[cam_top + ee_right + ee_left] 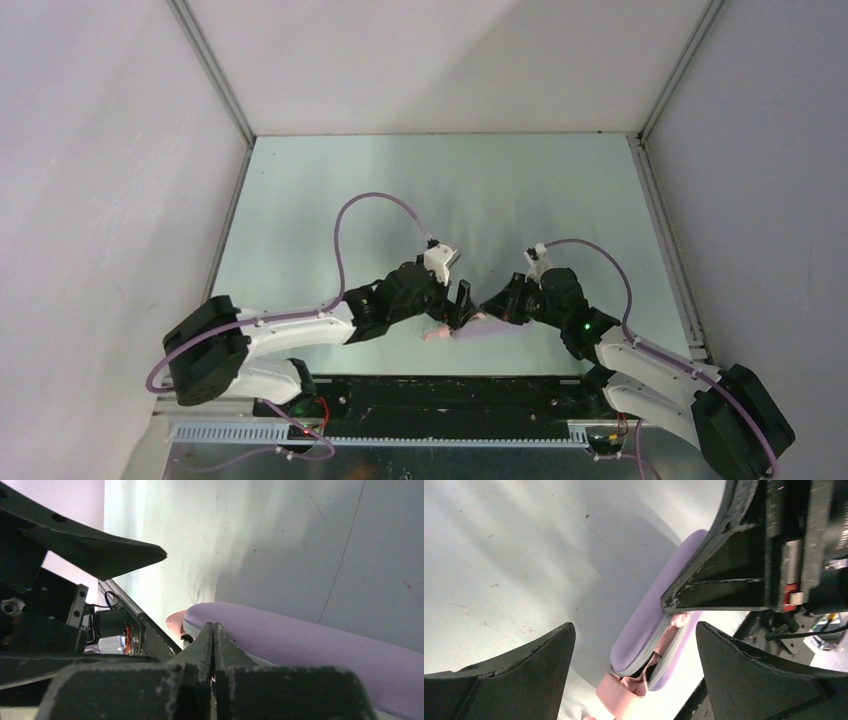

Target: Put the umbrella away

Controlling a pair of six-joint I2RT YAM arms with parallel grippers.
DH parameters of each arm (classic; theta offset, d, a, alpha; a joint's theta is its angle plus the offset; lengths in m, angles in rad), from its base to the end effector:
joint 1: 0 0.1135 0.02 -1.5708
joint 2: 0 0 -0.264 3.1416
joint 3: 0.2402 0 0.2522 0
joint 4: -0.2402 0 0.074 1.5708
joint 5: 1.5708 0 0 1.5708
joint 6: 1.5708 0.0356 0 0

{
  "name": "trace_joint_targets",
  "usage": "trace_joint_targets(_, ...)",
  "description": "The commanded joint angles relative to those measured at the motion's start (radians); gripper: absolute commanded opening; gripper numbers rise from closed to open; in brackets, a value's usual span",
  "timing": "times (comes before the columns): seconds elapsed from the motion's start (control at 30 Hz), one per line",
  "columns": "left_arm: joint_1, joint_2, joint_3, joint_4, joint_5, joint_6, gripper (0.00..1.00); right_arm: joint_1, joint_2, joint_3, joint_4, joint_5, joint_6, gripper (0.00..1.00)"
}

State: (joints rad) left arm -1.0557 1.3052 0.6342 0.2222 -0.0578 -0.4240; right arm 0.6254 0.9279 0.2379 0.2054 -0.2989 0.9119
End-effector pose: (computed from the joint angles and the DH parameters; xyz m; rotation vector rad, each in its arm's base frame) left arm 0.1390 -0.2414 0.2154 0.6254 2.0385 -0.8576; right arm 0.1434 0.1165 0.1648 0.1199 2.2775 1.1990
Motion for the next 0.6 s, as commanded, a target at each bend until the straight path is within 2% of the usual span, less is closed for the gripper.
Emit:
trace_joint_targets(0.0,0.009,0.050,0.050,-0.053,0.000,0.038,0.94,0.000,0.013,0.026,0.060,-0.037,-0.016,0.00)
trace_joint_targets(0.4,0.011,0.260,0.110,0.025,0.007,0.035,0.92,0.000,0.005,0.031,0.044,-0.034,-0.024,0.00)
trace_joint_targets(0.57,0.009,0.301,0.110,0.000,-0.002,0.057,0.83,-0.008,-0.009,0.031,0.029,-0.030,-0.034,0.00)
